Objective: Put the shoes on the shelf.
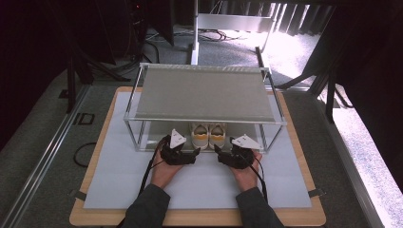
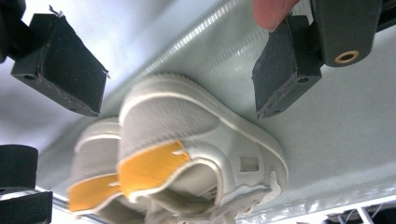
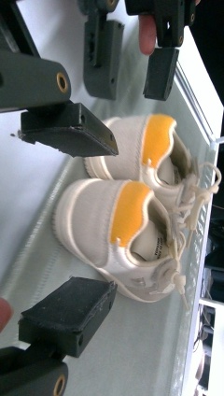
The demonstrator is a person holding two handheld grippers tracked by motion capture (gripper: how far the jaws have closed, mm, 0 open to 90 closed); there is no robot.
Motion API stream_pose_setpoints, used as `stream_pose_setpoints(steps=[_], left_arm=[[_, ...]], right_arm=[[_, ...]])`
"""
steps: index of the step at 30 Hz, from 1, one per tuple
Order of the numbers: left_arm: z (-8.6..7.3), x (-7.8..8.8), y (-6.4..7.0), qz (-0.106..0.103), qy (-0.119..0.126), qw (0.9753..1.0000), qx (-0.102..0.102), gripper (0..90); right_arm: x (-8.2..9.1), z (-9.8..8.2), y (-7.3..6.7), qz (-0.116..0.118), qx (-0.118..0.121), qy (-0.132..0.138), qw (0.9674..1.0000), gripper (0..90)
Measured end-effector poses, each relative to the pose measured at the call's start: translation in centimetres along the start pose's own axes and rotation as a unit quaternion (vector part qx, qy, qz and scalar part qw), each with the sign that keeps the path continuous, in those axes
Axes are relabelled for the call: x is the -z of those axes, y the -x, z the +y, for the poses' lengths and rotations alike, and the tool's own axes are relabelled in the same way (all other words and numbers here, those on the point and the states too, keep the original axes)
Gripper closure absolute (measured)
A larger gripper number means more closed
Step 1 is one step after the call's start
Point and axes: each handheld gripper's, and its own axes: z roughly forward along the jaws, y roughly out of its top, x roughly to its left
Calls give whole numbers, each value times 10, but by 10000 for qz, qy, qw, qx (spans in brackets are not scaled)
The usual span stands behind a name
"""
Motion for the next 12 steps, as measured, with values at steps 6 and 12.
stream_pose_setpoints(steps=[6, 12], left_arm=[[-11, 21, 10, 5, -115, 9999, -40, 198], [-25, 44, 19, 68, -300, 9995, -42, 201]], right_arm=[[21, -8, -3, -68, 249, -71, 9996, 283], [44, -15, 5, -138, 256, -194, 9994, 283]])
